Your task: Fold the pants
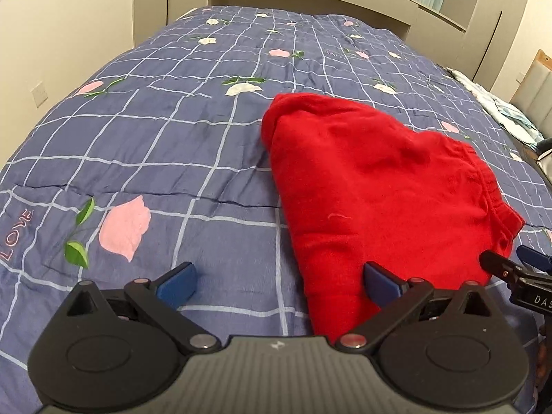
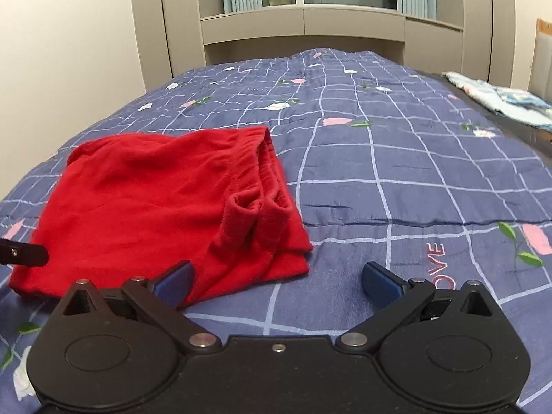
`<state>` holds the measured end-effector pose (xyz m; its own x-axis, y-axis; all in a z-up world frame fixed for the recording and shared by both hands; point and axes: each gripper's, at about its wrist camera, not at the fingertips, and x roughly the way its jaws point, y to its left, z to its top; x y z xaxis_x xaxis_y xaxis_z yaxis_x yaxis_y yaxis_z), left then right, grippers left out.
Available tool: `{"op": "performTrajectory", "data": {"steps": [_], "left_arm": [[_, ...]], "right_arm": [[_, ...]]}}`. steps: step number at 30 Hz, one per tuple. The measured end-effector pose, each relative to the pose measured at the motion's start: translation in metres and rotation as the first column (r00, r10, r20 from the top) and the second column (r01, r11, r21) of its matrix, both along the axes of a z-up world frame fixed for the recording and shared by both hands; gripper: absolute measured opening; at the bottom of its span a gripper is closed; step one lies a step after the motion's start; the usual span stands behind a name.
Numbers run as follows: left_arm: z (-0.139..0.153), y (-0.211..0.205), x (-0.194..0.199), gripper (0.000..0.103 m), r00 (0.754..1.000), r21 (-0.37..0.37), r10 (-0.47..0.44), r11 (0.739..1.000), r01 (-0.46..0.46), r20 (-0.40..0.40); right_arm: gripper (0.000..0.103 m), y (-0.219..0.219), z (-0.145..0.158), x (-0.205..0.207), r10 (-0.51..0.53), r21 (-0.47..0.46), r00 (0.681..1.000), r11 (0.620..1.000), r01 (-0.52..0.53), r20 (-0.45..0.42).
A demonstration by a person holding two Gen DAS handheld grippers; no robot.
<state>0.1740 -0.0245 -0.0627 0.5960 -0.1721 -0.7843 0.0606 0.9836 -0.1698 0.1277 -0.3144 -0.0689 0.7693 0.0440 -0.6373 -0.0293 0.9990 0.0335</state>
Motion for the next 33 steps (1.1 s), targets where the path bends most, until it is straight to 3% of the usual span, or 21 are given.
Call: {"op": "performTrajectory", "data": {"steps": [33], "left_arm": [[-0.0031,-0.0018,-0.0045,0.103,1.000,0.011,0.008,1.000,-0.008,0.023]], "right_arm": [[0.103,-0.0043,-0.0011,-0.0035,-0.004,0.019,1.000,1.000,0.004,0.006]]}}
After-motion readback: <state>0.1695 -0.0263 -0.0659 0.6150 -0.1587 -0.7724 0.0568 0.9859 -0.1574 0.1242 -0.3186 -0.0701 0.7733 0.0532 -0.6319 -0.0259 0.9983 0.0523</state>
